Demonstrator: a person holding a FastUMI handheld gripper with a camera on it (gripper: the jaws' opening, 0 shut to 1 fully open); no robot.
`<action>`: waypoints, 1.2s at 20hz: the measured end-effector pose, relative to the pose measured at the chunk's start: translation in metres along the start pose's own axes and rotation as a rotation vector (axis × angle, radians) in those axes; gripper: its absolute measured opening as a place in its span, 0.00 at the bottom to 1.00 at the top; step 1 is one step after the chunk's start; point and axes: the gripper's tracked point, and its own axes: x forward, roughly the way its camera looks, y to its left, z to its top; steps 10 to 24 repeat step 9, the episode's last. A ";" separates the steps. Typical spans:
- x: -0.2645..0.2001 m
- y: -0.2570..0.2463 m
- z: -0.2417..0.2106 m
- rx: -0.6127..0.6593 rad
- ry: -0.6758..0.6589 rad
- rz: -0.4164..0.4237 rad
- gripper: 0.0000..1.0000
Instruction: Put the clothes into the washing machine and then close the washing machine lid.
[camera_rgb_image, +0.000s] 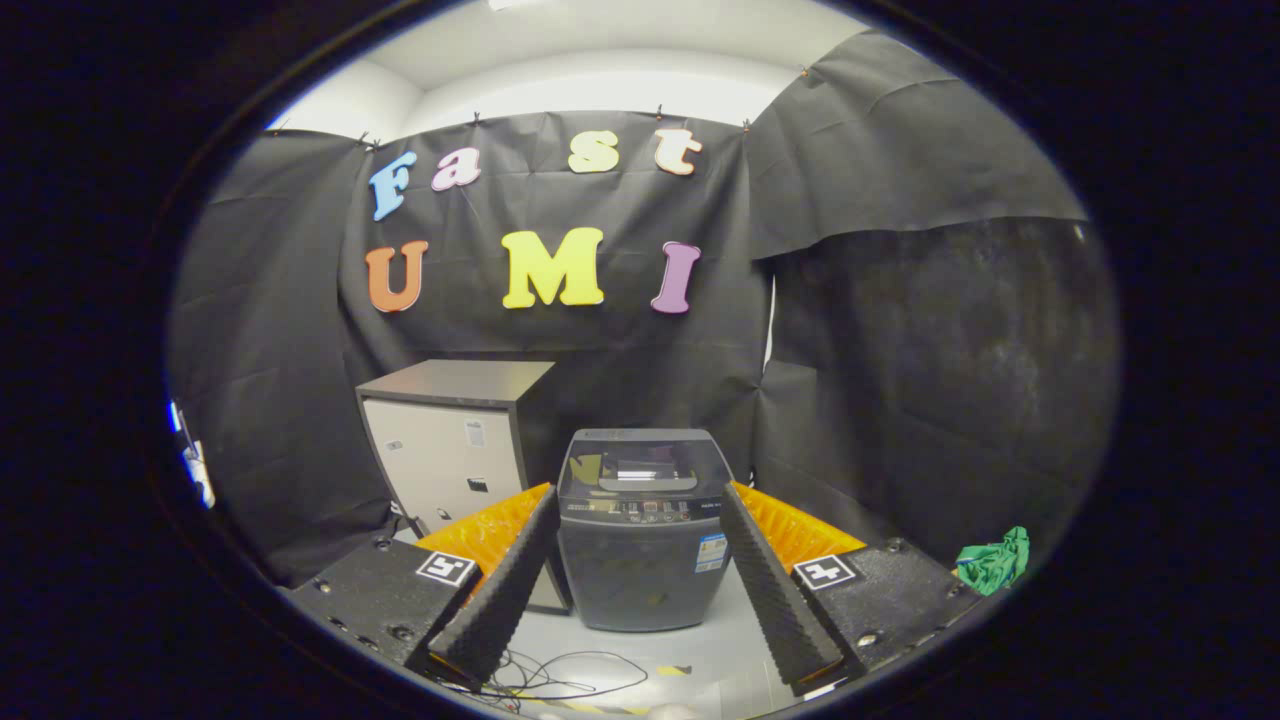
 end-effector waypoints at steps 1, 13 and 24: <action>0.000 0.000 0.001 -0.002 -0.001 0.000 1.00; 0.000 0.000 0.002 0.001 0.002 -0.011 1.00; 0.000 0.000 0.002 0.001 0.002 -0.011 1.00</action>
